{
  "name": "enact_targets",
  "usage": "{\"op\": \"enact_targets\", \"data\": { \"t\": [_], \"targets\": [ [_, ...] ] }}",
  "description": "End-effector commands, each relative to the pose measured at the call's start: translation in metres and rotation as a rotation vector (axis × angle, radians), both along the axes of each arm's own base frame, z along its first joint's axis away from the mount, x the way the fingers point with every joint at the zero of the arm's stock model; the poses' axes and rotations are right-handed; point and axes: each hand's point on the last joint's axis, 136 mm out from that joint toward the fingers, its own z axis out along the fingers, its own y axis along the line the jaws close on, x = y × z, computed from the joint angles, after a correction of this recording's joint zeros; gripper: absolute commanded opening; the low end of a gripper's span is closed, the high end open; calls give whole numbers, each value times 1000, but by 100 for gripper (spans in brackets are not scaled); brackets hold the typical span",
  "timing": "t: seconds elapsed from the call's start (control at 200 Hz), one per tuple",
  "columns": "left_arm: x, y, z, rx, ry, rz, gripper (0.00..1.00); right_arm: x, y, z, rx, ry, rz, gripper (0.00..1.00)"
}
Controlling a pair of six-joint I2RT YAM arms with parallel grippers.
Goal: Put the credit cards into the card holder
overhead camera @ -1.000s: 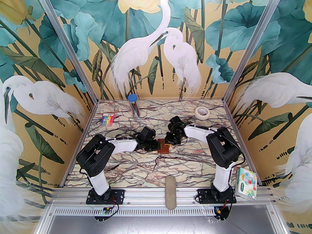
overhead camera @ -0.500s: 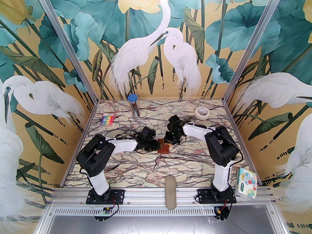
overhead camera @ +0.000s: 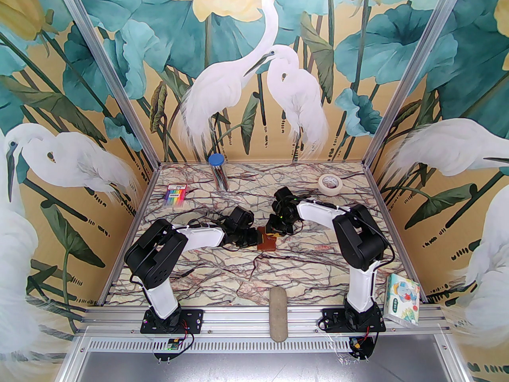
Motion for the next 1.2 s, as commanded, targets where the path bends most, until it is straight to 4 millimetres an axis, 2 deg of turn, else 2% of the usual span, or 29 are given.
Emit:
{"op": "enact_targets", "data": {
  "t": [0.0,0.265,0.52,0.9,1.195],
  "targets": [
    [-20,10,-48,95,88,-25,27,-3,-8,-15,-73,20,6,23],
    [-20,9,-48,94,87,-25,27,-10,-4,-18,-80,35,57,20],
    [-20,9,-48,94,87,-24,27,-13,2,-12,-81,28,96,18],
    [-20,9,-48,95,88,-25,27,-12,-1,-7,-155,-5,105,21],
    [-20,9,-49,95,88,-24,27,-18,-1,-8,-186,-1,135,17]
  ]
}}
